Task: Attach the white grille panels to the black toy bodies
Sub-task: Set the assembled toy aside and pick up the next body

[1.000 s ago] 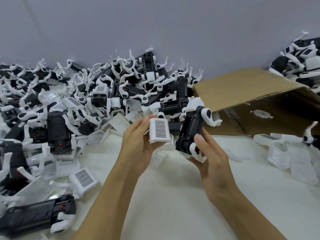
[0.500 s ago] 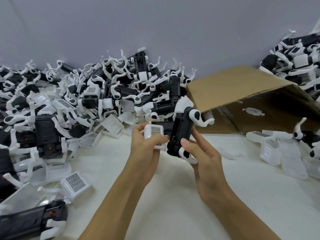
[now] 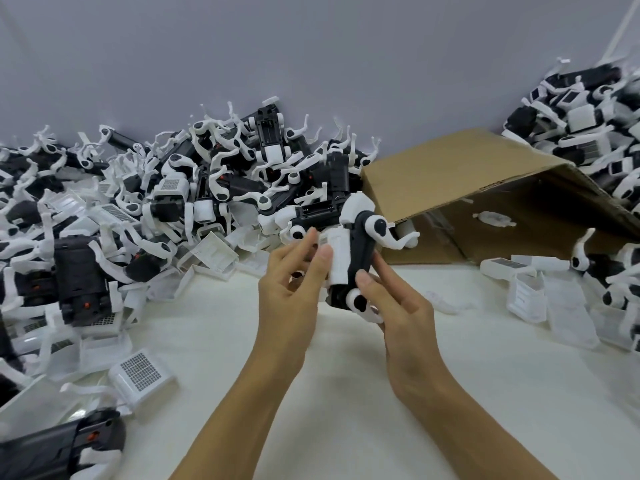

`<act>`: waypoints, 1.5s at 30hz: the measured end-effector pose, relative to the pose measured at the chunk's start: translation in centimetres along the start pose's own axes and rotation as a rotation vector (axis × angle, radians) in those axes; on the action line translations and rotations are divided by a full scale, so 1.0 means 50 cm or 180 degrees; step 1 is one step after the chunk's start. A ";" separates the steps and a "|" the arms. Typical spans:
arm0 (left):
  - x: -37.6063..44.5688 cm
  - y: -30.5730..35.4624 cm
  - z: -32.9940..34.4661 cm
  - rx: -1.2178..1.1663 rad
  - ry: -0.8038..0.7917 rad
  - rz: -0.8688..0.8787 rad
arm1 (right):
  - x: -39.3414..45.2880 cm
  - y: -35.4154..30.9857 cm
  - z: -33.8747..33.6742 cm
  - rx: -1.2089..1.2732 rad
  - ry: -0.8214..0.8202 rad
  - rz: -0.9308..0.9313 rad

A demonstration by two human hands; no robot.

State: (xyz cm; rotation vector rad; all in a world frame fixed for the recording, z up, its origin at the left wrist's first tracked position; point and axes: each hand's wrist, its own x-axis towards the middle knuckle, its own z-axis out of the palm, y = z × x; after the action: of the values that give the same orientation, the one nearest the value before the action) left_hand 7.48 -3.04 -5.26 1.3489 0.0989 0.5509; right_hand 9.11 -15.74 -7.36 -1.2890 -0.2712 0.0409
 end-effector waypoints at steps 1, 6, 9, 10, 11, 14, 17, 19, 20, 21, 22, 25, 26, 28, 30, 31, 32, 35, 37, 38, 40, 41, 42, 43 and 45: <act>0.000 0.000 -0.002 -0.0063 -0.0003 0.0003 | -0.001 -0.001 0.001 0.0038 0.0018 -0.0028; -0.004 0.011 0.001 -0.0144 -0.0269 0.0041 | -0.004 -0.005 0.004 -0.0025 0.0018 -0.0168; -0.006 0.010 0.002 -0.0251 -0.0369 -0.0092 | -0.006 -0.007 0.004 0.0030 0.0011 -0.0177; -0.005 0.011 0.001 -0.0278 -0.0337 -0.0136 | -0.007 -0.008 0.004 0.0017 -0.0011 -0.0166; -0.002 0.009 -0.002 -0.0329 -0.0295 -0.0204 | -0.009 -0.009 0.005 -0.0032 -0.0014 -0.0152; 0.005 0.009 -0.009 -0.0373 -0.0450 -0.0488 | -0.010 -0.013 0.008 -0.0151 -0.0027 -0.0093; 0.006 0.001 -0.009 -0.0212 -0.0739 -0.0492 | -0.006 -0.020 0.003 -0.0127 -0.0061 0.0042; 0.002 -0.002 -0.010 0.0114 -0.0722 -0.0271 | -0.004 -0.034 0.003 -0.0154 0.0016 0.0108; -0.001 -0.005 -0.010 0.0375 -0.0805 -0.0073 | -0.003 -0.040 0.002 -0.0214 0.0045 0.0101; -0.003 -0.008 -0.010 0.0638 -0.0924 0.0110 | -0.003 -0.042 0.002 -0.0290 0.0062 0.0083; -0.005 -0.011 -0.010 0.0826 -0.1037 0.0208 | -0.004 -0.042 0.000 -0.0328 0.0074 0.0054; 0.002 -0.009 -0.021 0.0731 -0.1391 0.0033 | -0.003 -0.036 -0.004 -0.0251 0.0150 -0.0009; 0.006 -0.006 -0.024 0.0492 -0.1436 -0.0126 | -0.002 -0.036 -0.005 -0.0228 0.0192 -0.0035; 0.007 -0.003 -0.025 0.0135 -0.1407 -0.0444 | -0.002 -0.038 -0.006 -0.0162 0.0219 -0.0135; 0.001 -0.002 -0.016 0.0250 -0.1472 -0.0536 | -0.005 -0.041 -0.006 -0.0131 0.0158 -0.0237; -0.001 -0.004 -0.013 0.0359 -0.1526 -0.0491 | -0.006 -0.043 -0.006 -0.0154 0.0147 -0.0257; -0.002 -0.004 -0.012 0.0418 -0.1554 -0.0441 | -0.007 -0.043 -0.005 -0.0192 0.0145 -0.0269; 0.006 -0.004 -0.018 0.0336 -0.1508 -0.0408 | -0.009 -0.038 0.001 -0.0338 0.0131 -0.0249; 0.009 -0.001 -0.022 0.0255 -0.1414 -0.0510 | -0.012 -0.034 0.005 -0.0342 0.0072 -0.0232; 0.010 0.002 -0.021 0.0239 -0.1395 -0.0570 | -0.014 -0.034 0.006 -0.0364 0.0031 -0.0270; 0.007 0.000 -0.017 0.0147 -0.1440 -0.0626 | -0.016 -0.040 0.008 -0.0436 -0.0008 -0.0378; 0.005 -0.003 -0.013 0.0065 -0.1462 -0.0609 | -0.017 -0.044 0.008 -0.0401 0.0013 -0.0409; 0.003 -0.005 -0.010 0.0035 -0.1449 -0.0550 | -0.017 -0.046 0.006 -0.0378 0.0056 -0.0440; 0.000 -0.008 -0.006 0.0067 -0.1392 -0.0457 | -0.017 -0.045 0.004 -0.0403 0.0113 -0.0488; -0.001 -0.016 -0.004 0.0111 -0.1301 -0.0282 | -0.017 -0.043 0.001 -0.0568 0.0170 -0.0626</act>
State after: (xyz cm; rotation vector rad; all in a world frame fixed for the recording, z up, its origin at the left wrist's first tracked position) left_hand 7.59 -2.97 -6.07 1.4587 -0.1658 0.1922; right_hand 8.02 -16.47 -5.48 -1.4323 -0.3610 -0.1887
